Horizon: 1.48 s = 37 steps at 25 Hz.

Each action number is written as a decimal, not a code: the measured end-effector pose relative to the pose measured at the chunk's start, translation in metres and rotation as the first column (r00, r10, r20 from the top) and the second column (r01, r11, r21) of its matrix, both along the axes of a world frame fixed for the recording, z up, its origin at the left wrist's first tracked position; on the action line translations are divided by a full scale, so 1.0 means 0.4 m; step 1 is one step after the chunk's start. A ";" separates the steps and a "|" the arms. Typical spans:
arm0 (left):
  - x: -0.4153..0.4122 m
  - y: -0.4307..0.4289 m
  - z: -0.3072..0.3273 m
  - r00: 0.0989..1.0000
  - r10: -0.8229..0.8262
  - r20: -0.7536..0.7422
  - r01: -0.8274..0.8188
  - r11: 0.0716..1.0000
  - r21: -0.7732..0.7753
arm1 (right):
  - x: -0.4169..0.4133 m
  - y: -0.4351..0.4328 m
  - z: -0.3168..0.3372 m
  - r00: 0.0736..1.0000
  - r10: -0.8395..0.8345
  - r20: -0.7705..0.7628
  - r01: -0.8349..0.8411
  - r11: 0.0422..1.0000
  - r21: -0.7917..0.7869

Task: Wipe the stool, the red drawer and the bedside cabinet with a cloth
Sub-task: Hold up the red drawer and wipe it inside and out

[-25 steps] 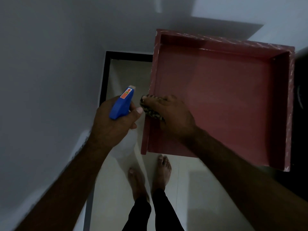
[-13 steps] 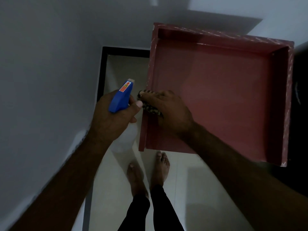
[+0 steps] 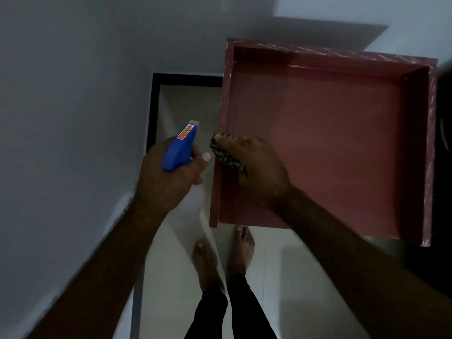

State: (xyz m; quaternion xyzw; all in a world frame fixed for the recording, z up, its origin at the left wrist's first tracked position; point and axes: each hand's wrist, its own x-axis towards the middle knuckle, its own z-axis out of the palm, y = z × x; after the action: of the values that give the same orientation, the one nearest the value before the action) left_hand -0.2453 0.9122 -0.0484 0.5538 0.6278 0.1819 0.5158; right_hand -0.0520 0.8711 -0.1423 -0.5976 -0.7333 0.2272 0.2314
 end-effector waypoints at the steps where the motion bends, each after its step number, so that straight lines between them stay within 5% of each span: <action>1: 0.001 0.002 -0.001 1.000 0.000 0.005 0.000 1.000 -0.005 | 0.003 0.026 -0.006 1.000 -0.001 -0.013 0.001 1.000 0.007; 5: 0.000 0.010 -0.011 1.000 0.008 -0.003 -0.008 1.000 -0.014 | 0.023 0.120 -0.034 0.996 -0.009 -0.086 0.011 1.000 0.021; 13: 0.007 0.029 -0.020 1.000 0.028 -0.004 -0.028 0.999 -0.031 | 0.041 0.049 -0.009 0.994 0.106 0.011 -0.106 0.994 -0.006; 37: 0.042 0.131 0.024 0.999 -0.031 0.009 0.031 0.999 0.027 | 0.043 0.171 0.006 0.999 -0.036 -0.014 0.037 0.998 0.053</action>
State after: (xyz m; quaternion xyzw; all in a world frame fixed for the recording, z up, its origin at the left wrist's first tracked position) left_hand -0.2283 0.9648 -0.0386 0.5694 0.6142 0.1849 0.5141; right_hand -0.0349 0.9396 -0.1398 -0.6030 -0.7265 0.2073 0.2562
